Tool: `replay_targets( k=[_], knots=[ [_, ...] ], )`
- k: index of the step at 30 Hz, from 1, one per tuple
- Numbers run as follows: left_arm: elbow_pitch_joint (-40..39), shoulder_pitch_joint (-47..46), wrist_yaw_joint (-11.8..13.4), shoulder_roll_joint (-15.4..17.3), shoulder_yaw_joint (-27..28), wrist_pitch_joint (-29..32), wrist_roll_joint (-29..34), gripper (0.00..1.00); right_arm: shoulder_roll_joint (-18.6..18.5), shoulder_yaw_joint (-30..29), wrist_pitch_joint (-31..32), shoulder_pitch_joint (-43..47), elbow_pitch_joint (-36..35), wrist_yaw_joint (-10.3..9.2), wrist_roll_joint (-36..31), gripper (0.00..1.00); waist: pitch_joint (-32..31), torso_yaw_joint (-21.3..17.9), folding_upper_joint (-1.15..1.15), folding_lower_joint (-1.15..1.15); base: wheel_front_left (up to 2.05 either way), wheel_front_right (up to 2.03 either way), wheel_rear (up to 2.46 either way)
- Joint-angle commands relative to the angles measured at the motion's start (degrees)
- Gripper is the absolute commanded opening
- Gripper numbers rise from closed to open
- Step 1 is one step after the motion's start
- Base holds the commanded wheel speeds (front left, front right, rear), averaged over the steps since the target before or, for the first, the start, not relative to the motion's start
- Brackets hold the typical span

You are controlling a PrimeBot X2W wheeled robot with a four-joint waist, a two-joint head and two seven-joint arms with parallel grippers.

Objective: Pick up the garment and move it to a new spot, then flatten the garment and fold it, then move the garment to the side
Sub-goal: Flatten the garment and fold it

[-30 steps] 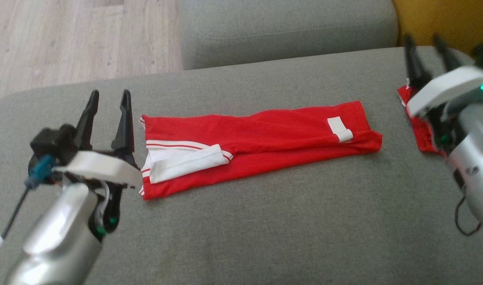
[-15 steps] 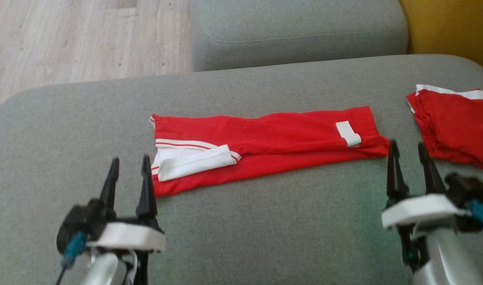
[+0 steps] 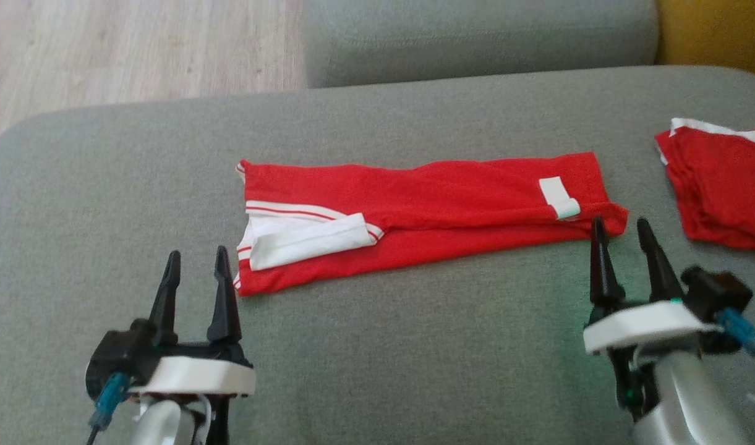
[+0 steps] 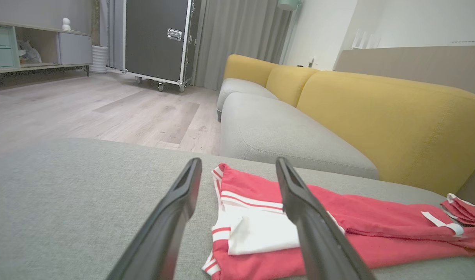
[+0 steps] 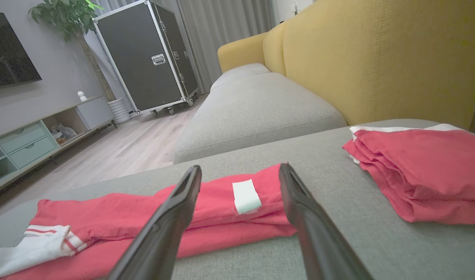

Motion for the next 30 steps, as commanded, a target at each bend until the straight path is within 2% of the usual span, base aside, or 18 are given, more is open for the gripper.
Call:
replay_targets(
  k=[1, 4, 8, 17, 26, 27, 28, 29, 30],
  knots=[
    [-1.5, -3.5, -0.6, -0.2, 2.4, -0.5, 1.0, 1.0, -0.1, 1.3, -0.5, -4.6, -0.9, -0.04, -0.2, 1.0, 1.2, 0.5, 0.0, 0.0, 0.0, 0.0, 0.0],
    [-1.2, -4.2, -1.6, -0.9, 2.7, -0.5, 2.3, 1.0, -0.1, -1.3, 0.1, -8.9, 2.5, -0.04, -0.5, 1.0, 3.2, 1.3, 0.0, 0.0, 0.0, 0.0, 0.0],
    [-0.6, -5.8, -2.9, -1.5, 2.9, -0.5, 3.5, 1.0, -0.1, -6.4, 2.6, -15.5, 10.2, -0.04, 1.6, 1.0, 5.8, 2.8, 0.0, 0.0, 0.0, 0.0, 0.0],
    [0.1, -8.0, -4.6, -2.5, 2.8, -0.5, 5.0, 1.0, -0.1, -20.6, 3.6, -25.2, 28.7, -0.04, -10.9, 1.0, 8.8, 5.2, 0.0, 0.0, 0.0, 0.0, 0.0],
    [0.1, -8.3, -5.2, -2.9, 3.9, -0.5, 5.8, 1.0, -0.1, -24.4, 2.6, -29.1, 41.0, -0.04, -14.6, 1.0, 9.3, 5.1, 0.0, 0.0, 0.0, 0.0, 0.0],
    [0.1, -8.3, -5.2, -2.9, 4.0, -0.5, 5.8, 1.0, -0.1, -24.5, 2.3, -29.5, 41.8, -0.04, -14.7, 0.8, 9.4, 5.0, 0.0, 0.0, 0.0, 0.0, 0.0],
    [0.0, -8.3, -5.2, -2.9, 4.2, -0.5, 5.9, 1.0, -0.1, -24.6, 1.9, -30.0, 42.4, -0.04, -14.7, 0.26, 9.5, 4.8, 0.0, 0.0, 0.0, 0.0, 0.0],
    [-0.1, -8.3, -5.2, -3.0, 4.3, -0.5, 5.9, 1.0, -0.1, -24.5, 1.4, -30.4, 42.7, -0.04, -14.9, 0.0, 9.6, 4.6, 0.0, 0.0, 0.0, 0.0, 0.0],
    [-0.1, -8.3, -5.2, -3.0, 4.5, -0.5, 6.0, 1.0, -0.1, -24.4, 1.0, -30.7, 42.8, -0.04, -15.3, 0.0, 9.6, 4.4, 0.0, 0.0, 0.0, 0.0, 0.0]
  ],
)
